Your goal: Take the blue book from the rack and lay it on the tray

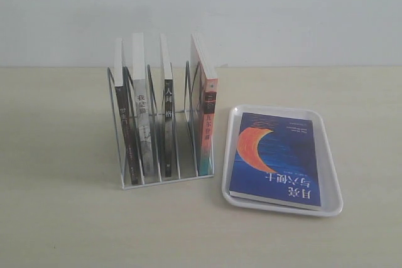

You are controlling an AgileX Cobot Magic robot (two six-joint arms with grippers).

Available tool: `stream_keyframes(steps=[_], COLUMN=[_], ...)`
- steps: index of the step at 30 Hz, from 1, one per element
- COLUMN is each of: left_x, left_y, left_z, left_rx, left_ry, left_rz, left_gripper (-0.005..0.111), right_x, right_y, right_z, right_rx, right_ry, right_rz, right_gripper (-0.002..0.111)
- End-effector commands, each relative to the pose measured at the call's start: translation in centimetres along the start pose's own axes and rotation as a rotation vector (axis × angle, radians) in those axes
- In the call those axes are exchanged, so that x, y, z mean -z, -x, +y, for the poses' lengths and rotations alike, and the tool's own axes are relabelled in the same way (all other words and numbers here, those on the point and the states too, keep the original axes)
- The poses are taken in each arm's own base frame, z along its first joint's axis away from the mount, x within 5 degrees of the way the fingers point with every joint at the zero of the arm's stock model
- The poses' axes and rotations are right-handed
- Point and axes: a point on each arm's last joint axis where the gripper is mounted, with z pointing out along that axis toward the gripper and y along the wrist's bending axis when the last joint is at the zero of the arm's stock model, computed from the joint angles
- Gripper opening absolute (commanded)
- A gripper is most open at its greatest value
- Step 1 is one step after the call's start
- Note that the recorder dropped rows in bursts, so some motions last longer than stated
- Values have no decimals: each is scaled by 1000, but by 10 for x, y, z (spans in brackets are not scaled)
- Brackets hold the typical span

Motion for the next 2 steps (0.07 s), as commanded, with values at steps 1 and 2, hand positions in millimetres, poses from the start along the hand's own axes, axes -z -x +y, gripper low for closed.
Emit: stream_keyframes(steps=[1,2], left_x=[1,1], left_y=[3,3], left_z=[0,0], left_rx=[0,0], left_ry=[3,3], left_rz=[-22,-22], left_gripper=[5,5], right_x=[0,0], right_y=[0,0], right_z=[0,0], right_rx=[-1,-1], right_ry=[-6,-6], right_rz=[-7,-7], right_gripper=[0,0])
